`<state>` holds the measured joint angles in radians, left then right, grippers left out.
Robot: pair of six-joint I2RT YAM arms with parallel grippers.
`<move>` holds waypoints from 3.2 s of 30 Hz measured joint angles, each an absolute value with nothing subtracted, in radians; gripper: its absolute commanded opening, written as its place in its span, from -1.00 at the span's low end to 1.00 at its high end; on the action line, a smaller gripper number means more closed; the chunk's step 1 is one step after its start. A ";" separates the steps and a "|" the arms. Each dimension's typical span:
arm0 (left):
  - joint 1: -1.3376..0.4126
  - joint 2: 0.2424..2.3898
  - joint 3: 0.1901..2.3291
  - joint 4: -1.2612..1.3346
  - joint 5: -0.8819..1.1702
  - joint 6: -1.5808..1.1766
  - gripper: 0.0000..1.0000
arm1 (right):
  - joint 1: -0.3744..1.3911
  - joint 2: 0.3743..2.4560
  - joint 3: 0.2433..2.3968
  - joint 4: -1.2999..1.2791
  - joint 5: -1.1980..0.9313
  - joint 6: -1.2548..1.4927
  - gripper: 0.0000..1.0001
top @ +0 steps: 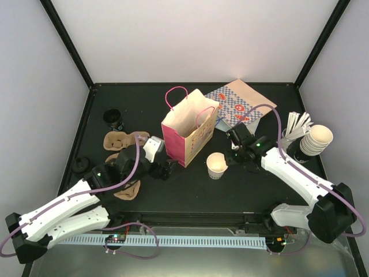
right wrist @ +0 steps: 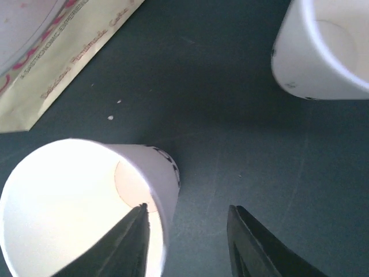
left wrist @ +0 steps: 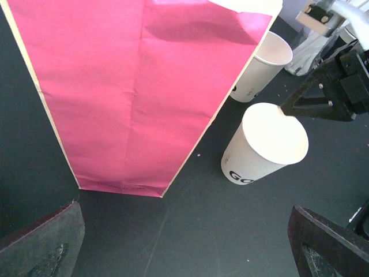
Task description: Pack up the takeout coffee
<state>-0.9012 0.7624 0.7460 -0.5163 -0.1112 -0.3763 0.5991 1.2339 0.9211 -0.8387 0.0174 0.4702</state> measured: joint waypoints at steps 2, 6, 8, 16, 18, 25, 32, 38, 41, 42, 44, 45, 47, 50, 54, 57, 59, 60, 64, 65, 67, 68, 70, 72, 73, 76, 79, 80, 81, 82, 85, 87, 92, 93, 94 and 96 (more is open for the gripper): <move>-0.891 0.752 0.746 -0.528 -0.102 -0.379 0.98 | 0.600 1.219 0.926 -0.849 0.045 0.471 -0.10; -0.871 0.732 0.746 -0.554 -0.096 -0.389 0.98 | 0.600 1.171 0.981 -0.881 0.112 0.476 -0.03; -0.862 0.719 0.746 -0.569 -0.097 -0.395 0.98 | 0.600 1.147 1.027 -0.895 0.159 0.479 -0.01; -0.809 0.673 0.746 -0.615 -0.089 -0.404 0.98 | 0.600 1.021 1.143 -0.939 0.433 0.529 0.85; -0.789 0.674 0.746 -0.620 -0.075 -0.406 0.98 | 0.600 0.987 1.162 -0.953 0.504 0.532 0.84; -0.723 0.674 0.724 -0.617 0.024 -0.416 0.98 | 0.466 1.004 1.335 -1.066 0.615 0.530 0.40; -0.708 0.674 0.678 -0.590 0.113 -0.420 0.98 | 0.173 1.089 1.430 -1.134 0.575 0.517 0.03; -0.706 0.674 0.669 -0.574 0.137 -0.419 0.98 | 0.051 1.157 1.438 -1.127 0.500 0.508 -0.09; -0.701 0.674 0.669 -0.573 0.139 -0.413 0.98 | 0.035 1.211 1.442 -1.100 0.472 0.502 -0.20; -0.701 0.674 0.669 -0.573 0.139 -0.411 0.98 | 0.033 1.231 1.447 -1.093 0.464 0.501 -0.21; -0.699 0.674 0.669 -0.573 0.139 -0.403 0.98 | 0.033 1.272 1.457 -1.076 0.445 0.499 -0.21; -0.699 0.674 0.669 -0.575 0.139 -0.398 0.98 | 0.033 1.291 1.460 -1.066 0.435 0.498 -0.21; -0.699 0.675 0.673 -0.582 0.139 -0.387 0.98 | 0.033 1.317 1.459 -1.050 0.413 0.493 -0.25; -0.694 0.683 0.698 -0.603 0.134 -0.360 0.98 | 0.033 1.327 1.441 -1.020 0.386 0.476 -0.25; -0.688 0.683 0.720 -0.607 0.126 -0.318 0.98 | 0.033 1.326 1.411 -0.997 0.366 0.457 -0.27; -0.688 0.686 0.721 -0.612 0.117 -0.292 0.97 | 0.033 1.335 1.409 -0.987 0.356 0.450 -0.28; -0.687 0.691 0.721 -0.615 0.115 -0.282 0.97 | 0.033 1.348 1.410 -0.979 0.356 0.451 -0.30; -0.687 0.694 0.721 -0.616 0.114 -0.278 0.97 | 0.033 1.359 1.413 -0.976 0.356 0.451 -0.31; -0.686 0.694 0.721 -0.617 0.112 -0.266 0.97 | 0.033 1.414 1.440 -0.966 0.356 0.453 -0.36; -0.686 0.695 0.721 -0.617 0.111 -0.265 0.97 | 0.033 1.429 1.449 -0.965 0.359 0.455 -0.36; -0.686 0.695 0.721 -0.617 0.111 -0.263 0.98 | 0.033 1.458 1.473 -0.968 0.371 0.462 -0.36; -0.686 0.695 0.721 -0.617 0.111 -0.263 0.98 | 0.033 1.473 1.484 -0.968 0.382 0.468 -0.36; -0.685 0.696 0.721 -0.617 0.110 -0.262 0.98 | 0.033 1.495 1.499 -0.969 0.410 0.481 -0.35; -0.683 0.696 0.721 -0.617 0.109 -0.262 0.98 | 0.033 1.510 1.507 -0.982 0.445 0.498 -0.31; -0.683 0.696 0.721 -0.617 0.109 -0.262 0.98 | 0.033 1.517 1.510 -0.987 0.460 0.507 -0.30; -0.682 0.702 0.721 -0.617 0.109 -0.262 0.98 | 0.033 1.525 1.510 -0.999 0.503 0.528 -0.30; -0.682 0.710 0.721 -0.617 0.109 -0.262 0.98 | 0.033 1.525 1.510 -1.000 0.524 0.535 -0.29; -0.682 0.714 0.721 -0.617 0.109 -0.262 0.97 | 0.033 1.525 1.510 -1.000 0.527 0.538 -0.27; -0.682 0.715 0.721 -0.617 0.109 -0.261 0.98 | 0.033 1.526 1.509 -1.001 0.530 0.539 -0.24; -0.682 0.716 0.721 -0.618 0.109 -0.261 0.98 | 0.033 1.528 1.509 -1.000 0.534 0.540 -0.22; -0.682 0.715 0.721 -0.618 0.109 -0.261 0.98 | 0.033 1.541 1.509 -1.000 0.542 0.544 -0.19; -0.682 0.716 0.721 -0.619 0.109 -0.261 0.98 | 0.033 1.556 1.509 -1.000 0.544 0.545 -0.19; -0.682 0.715 0.721 -0.621 0.109 -0.261 0.98 | 0.032 1.583 1.505 -0.994 0.547 0.549 -0.19; -0.682 0.715 0.721 -0.621 0.109 -0.261 0.98 | 0.032 1.587 1.505 -0.994 0.548 0.549 -0.19; -0.682 0.715 0.721 -0.621 0.109 -0.261 0.97 | 0.032 1.589 1.505 -0.994 0.550 0.550 -0.18; -0.682 0.715 0.721 -0.621 0.109 -0.261 0.97 | 0.032 1.594 1.504 -0.994 0.558 0.553 -0.18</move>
<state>-0.6819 0.7155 0.7212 -0.6209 0.1085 -0.2611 0.0322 1.5944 1.5040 -0.9939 0.5579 0.5526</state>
